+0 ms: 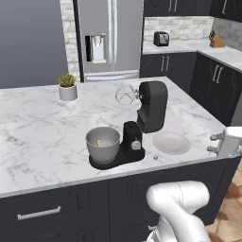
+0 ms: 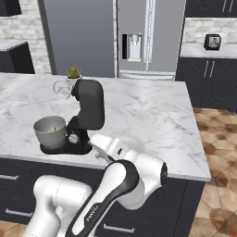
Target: Add butter and sugar cubes to the stand mixer bowl and then turn on the stand mixer to begin making frosting.
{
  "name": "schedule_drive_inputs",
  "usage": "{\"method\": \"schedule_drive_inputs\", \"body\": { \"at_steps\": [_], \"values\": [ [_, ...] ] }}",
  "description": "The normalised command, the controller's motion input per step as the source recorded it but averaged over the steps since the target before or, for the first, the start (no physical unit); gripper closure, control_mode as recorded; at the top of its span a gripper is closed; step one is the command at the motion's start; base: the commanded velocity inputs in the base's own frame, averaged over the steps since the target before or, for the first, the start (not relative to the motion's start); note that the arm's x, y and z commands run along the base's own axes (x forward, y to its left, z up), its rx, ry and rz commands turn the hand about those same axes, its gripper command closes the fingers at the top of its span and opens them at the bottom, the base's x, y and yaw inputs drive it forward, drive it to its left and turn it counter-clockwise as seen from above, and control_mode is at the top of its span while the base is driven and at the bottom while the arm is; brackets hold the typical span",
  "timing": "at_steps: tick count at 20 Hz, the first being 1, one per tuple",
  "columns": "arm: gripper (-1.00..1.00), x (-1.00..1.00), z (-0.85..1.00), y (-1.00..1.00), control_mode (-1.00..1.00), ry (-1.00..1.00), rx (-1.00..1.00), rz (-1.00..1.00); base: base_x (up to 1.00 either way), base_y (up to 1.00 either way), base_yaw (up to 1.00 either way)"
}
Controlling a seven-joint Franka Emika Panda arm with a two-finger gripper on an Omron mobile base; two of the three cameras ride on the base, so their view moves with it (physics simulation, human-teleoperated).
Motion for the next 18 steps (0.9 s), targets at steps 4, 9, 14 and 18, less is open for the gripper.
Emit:
{"method": "schedule_drive_inputs", "body": {
  "at_steps": [4,9,14,18],
  "values": [
    [-1.0,-0.06,0.14,-0.03,-1.0,0.72,0.24,-0.22,0.0,0.0,0.0],
    [-1.0,0.0,0.0,0.0,-1.0,0.8,0.29,-0.11,0.0,0.0,0.0],
    [-1.0,0.0,0.0,0.0,-1.0,0.73,0.42,-0.05,0.0,0.0,0.0],
    [-1.0,-0.01,-0.02,0.0,-1.0,0.54,0.45,-0.03,0.0,0.0,0.0]
  ]
}}
